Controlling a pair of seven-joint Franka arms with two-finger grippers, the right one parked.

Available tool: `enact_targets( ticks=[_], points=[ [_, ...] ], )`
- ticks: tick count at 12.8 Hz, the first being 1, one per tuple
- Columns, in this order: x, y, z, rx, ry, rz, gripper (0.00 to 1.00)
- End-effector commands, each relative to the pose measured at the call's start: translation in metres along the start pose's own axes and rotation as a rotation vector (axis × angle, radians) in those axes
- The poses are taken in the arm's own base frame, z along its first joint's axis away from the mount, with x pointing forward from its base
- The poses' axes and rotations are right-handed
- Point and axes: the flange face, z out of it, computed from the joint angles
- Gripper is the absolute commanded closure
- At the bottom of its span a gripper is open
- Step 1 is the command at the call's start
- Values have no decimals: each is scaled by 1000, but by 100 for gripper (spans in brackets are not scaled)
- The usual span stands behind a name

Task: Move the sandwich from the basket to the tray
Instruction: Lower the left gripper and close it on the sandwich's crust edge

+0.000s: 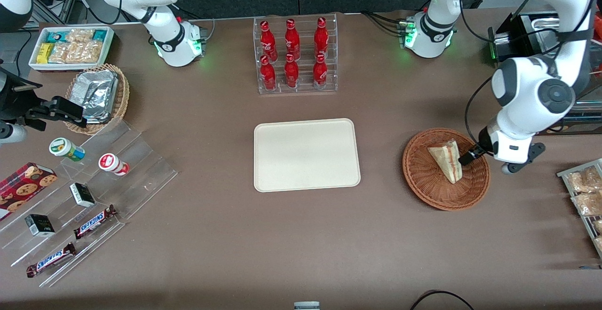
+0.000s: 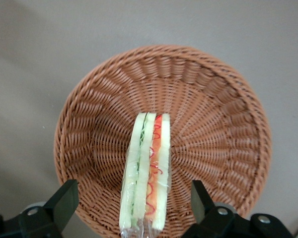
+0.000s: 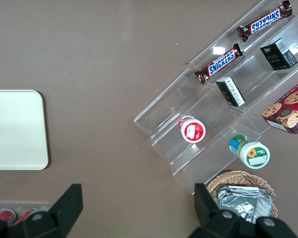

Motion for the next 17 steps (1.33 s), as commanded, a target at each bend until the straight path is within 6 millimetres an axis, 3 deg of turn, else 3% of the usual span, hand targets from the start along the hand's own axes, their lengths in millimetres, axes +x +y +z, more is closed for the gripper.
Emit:
enact_targets(
  ticks=[1,3,8,14,16,17],
  points=[
    [-13,-4,16,-4,19,-64,0],
    [-25,-3,29,-13,25,-79,0],
    [-38,9,37,-11,22,-41,0],
    [-40,12,55,5,25,-7,0],
    [-40,12,56,8,23,-6,20],
    [-40,11,58,10,21,-7,39]
  ],
)
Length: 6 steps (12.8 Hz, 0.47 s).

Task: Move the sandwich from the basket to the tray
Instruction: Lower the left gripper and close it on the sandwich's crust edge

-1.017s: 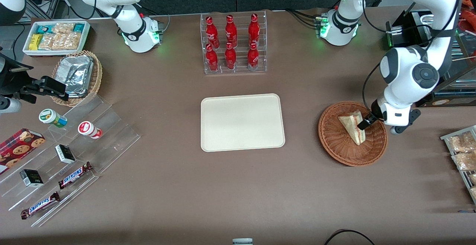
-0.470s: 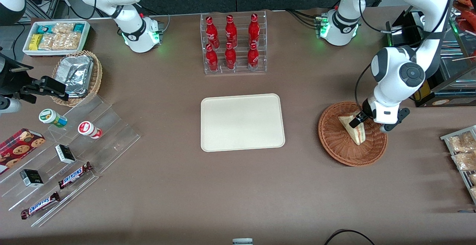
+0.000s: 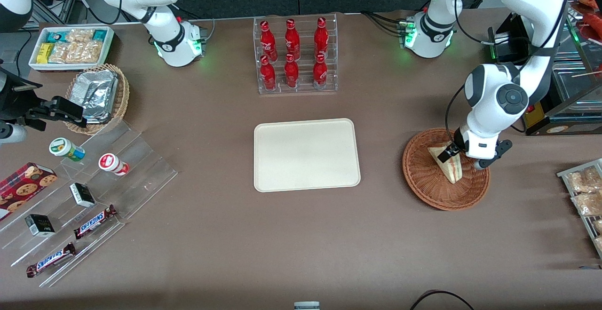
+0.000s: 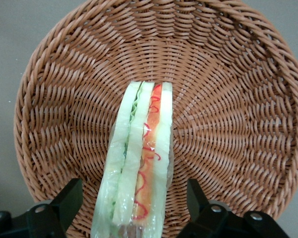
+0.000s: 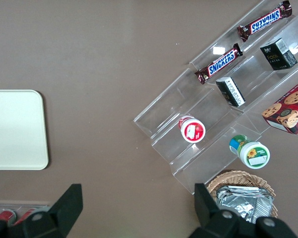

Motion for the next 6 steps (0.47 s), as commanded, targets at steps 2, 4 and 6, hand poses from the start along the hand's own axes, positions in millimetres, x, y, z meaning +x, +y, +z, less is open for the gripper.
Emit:
enact_targets(
  ticks=[2,4,6],
  points=[
    [-1,1,2,1,16,-6,75],
    [-1,1,-3,3,16,-3,91],
    [-3,-1,-13,23,1,-4,98]
  ],
)
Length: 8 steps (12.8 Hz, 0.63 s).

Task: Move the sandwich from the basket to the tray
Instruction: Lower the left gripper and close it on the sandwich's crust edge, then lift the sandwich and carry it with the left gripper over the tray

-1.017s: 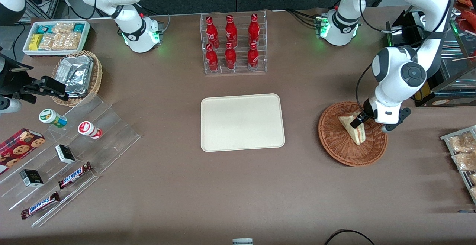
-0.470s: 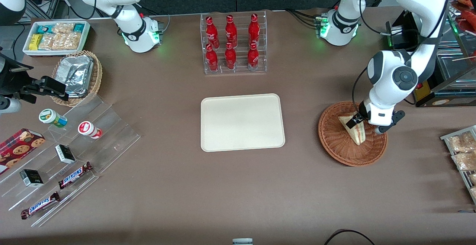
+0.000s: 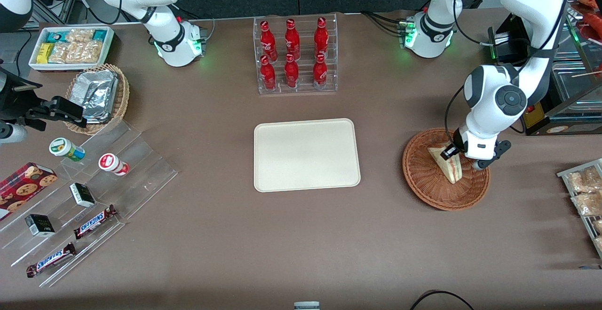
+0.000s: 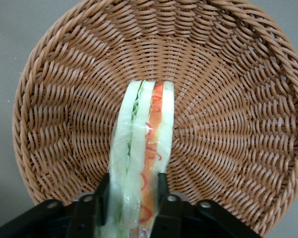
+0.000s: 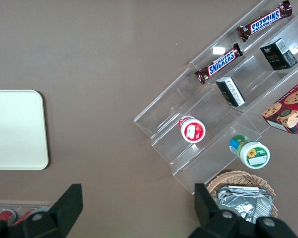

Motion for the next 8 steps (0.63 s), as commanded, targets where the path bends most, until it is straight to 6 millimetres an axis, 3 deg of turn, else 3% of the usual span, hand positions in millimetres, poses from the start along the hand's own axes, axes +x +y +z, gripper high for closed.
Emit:
enact_targets(
  ticks=[1,4,8],
  points=[
    [-3,-2,-22,28,0,-6,100],
    [-4,5,-60,64,-19,6,100],
    [-9,52,-123,94,-41,56,100]
  ],
)
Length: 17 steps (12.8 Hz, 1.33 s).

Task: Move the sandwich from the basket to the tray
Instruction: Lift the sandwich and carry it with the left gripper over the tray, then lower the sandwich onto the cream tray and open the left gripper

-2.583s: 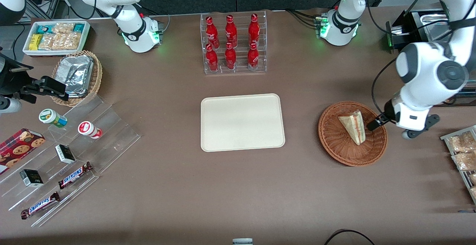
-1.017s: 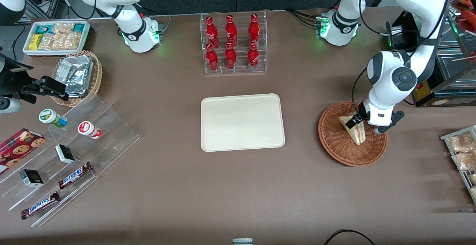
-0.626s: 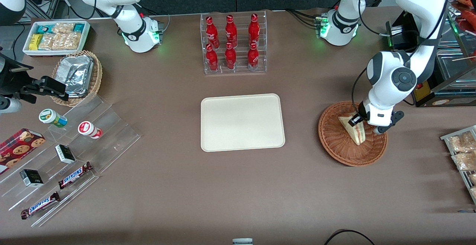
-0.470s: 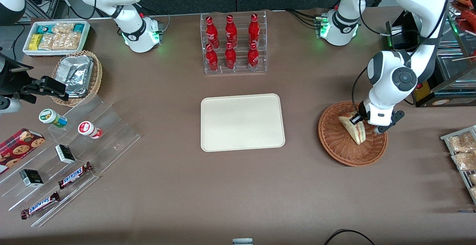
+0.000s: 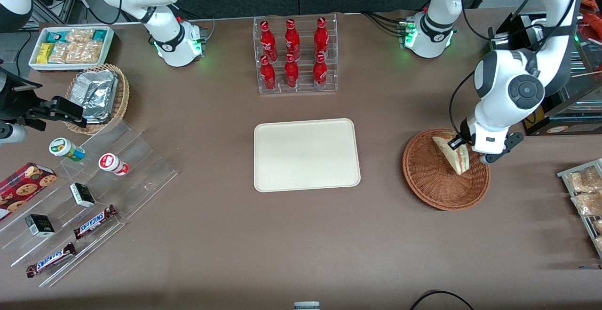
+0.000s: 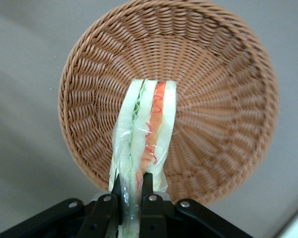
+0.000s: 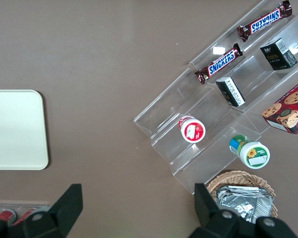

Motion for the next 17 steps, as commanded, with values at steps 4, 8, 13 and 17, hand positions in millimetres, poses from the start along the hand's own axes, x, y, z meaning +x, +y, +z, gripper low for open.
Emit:
enact_targets(
  ticks=[4,8,13,17],
  points=[
    [-49,101,-44,-48,32,52,100],
    [-94,172,-42,-123,4,175,100],
    [-153,259,-30,-175,-37,347,100],
    [-199,304,-4,-166,-49,454,100]
  ],
)
